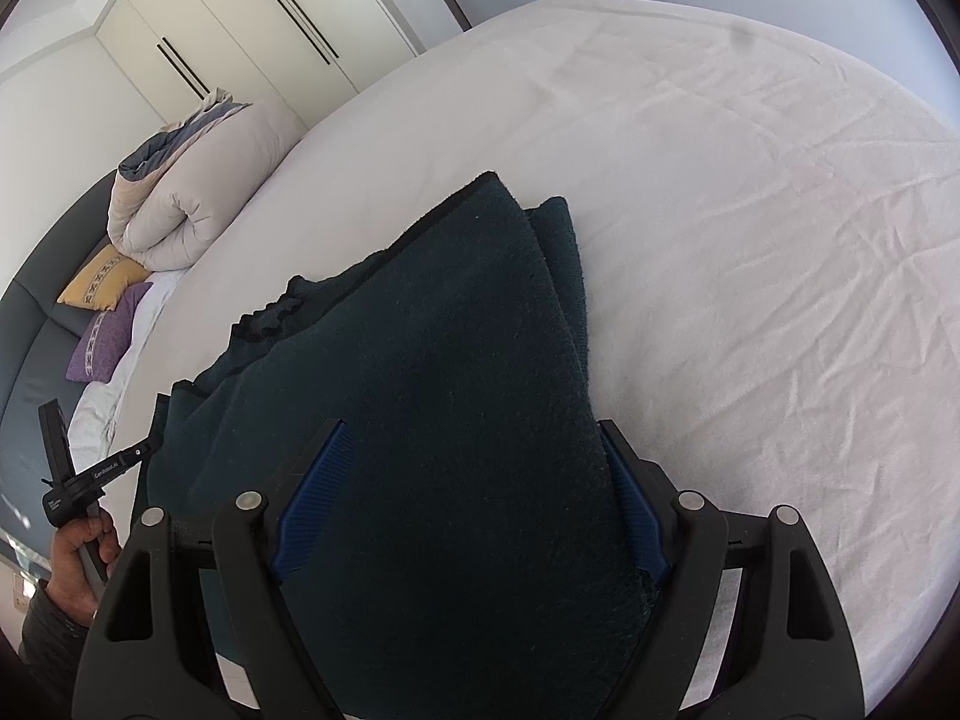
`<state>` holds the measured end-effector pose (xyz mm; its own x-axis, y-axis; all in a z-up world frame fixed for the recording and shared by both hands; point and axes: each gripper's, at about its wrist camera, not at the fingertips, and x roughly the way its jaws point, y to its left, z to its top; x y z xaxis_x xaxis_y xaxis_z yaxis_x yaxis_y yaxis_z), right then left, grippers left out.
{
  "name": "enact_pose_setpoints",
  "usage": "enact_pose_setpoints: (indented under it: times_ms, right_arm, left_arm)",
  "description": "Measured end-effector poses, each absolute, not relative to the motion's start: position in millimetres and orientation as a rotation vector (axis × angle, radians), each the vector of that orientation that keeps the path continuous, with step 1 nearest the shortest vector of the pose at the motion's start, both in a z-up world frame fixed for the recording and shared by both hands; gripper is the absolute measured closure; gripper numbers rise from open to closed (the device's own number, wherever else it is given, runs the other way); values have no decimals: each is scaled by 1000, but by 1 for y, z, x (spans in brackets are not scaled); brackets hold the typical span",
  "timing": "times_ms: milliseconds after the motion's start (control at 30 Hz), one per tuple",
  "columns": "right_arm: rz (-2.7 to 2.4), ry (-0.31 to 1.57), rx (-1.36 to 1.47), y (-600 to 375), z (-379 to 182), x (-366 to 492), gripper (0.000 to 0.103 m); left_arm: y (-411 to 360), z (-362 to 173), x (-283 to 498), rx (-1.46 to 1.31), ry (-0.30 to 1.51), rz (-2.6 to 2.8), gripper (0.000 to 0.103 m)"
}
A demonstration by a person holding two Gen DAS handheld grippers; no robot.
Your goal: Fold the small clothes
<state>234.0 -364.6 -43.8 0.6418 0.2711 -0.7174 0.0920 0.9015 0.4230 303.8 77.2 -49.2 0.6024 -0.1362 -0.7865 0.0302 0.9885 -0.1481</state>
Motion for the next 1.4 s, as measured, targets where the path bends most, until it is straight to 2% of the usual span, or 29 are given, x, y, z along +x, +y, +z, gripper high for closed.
enact_pose_setpoints:
  times_ms: [433, 533, 567, 600, 733, 833, 867, 900, 933, 967, 1067, 1167, 1267, 1367, 1400]
  right_arm:
    - [87, 891, 445, -364, -50, 239, 25]
    - [82, 860, 470, -367, -43, 234, 25]
    - [84, 836, 466, -366, -38, 231, 25]
    - [83, 813, 457, -365, -33, 229, 25]
    - [67, 800, 374, -354, -20, 236, 25]
    - [27, 827, 373, -355, -27, 237, 25]
    - [7, 839, 378, -358, -31, 235, 29]
    - [-4, 854, 385, -360, -36, 233, 43]
    - [-10, 883, 395, -362, -43, 231, 52]
    - [-23, 902, 403, -364, -48, 227, 72]
    - [-37, 873, 407, -370, -49, 211, 84]
    - [-41, 866, 429, -378, -50, 200, 85]
    - [-56, 880, 432, -382, -53, 197, 97]
    - [-62, 885, 428, -383, -55, 192, 98]
    - [-64, 886, 430, -384, -56, 189, 98]
  left_arm:
    - [96, -63, 291, -199, 906, -54, 97]
    - [98, -58, 288, -200, 909, -35, 86]
    - [100, -53, 285, -191, 904, -1, 66]
    - [102, -47, 281, -184, 886, 35, 51]
    - [101, -23, 262, -151, 786, 102, 47]
    - [72, -17, 249, -78, 755, 31, 46]
    - [63, -19, 246, -50, 755, 12, 45]
    - [53, -23, 243, -23, 763, -12, 43]
    - [44, -32, 242, 0, 784, -34, 44]
    - [38, -43, 242, 13, 818, -43, 44]
    - [37, -71, 240, 3, 878, -42, 42]
    - [43, -71, 239, -29, 864, -53, 41]
    - [43, -73, 240, -16, 871, -55, 40]
    - [47, -77, 238, -33, 889, -30, 28]
    - [53, -79, 237, -78, 899, -41, 27]
